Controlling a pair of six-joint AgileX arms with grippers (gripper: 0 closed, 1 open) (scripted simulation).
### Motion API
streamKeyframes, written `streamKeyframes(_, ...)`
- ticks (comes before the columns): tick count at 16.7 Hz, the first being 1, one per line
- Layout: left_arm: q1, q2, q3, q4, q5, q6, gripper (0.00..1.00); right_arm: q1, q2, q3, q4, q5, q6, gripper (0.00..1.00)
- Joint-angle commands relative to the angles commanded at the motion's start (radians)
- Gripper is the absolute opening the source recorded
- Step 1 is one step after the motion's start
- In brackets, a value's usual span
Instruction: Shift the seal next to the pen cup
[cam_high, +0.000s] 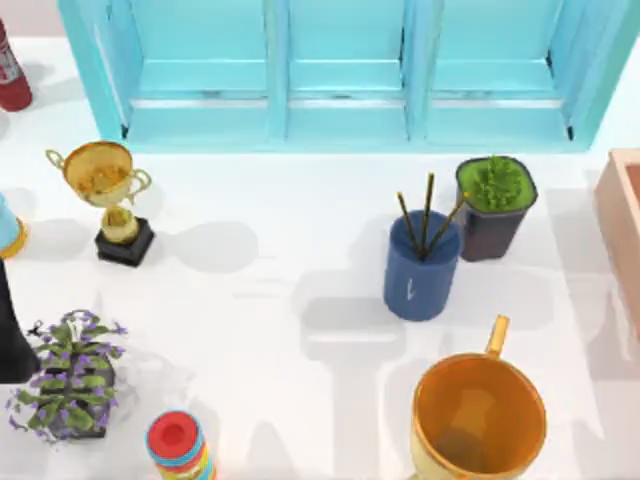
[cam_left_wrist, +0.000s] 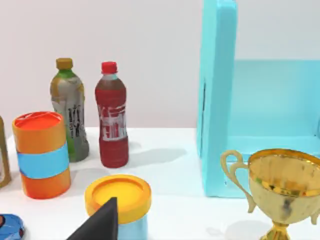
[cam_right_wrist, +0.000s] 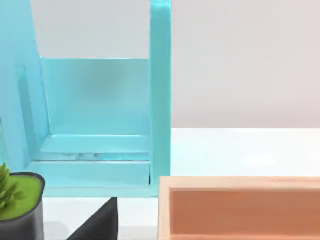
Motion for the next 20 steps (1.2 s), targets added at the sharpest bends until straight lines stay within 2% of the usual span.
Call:
streamKeyframes(4, 0.007, 0.032, 0.031, -0.030, -0.001, 0.007, 1.00, 0.000, 0.000, 0.000, 0.000, 0.000, 0.000, 1.00)
streamKeyframes(8, 0.042, 0.223, 0.215, -0.193, 0.000, 0.047, 1.00, 0.000, 0.000, 0.000, 0.000, 0.000, 0.000, 1.00)
streamKeyframes(20, 0.208, 1.330, 1.084, -0.993, 0.001, 0.226, 1.00, 0.000, 0.000, 0.000, 0.000, 0.000, 0.000, 1.00)
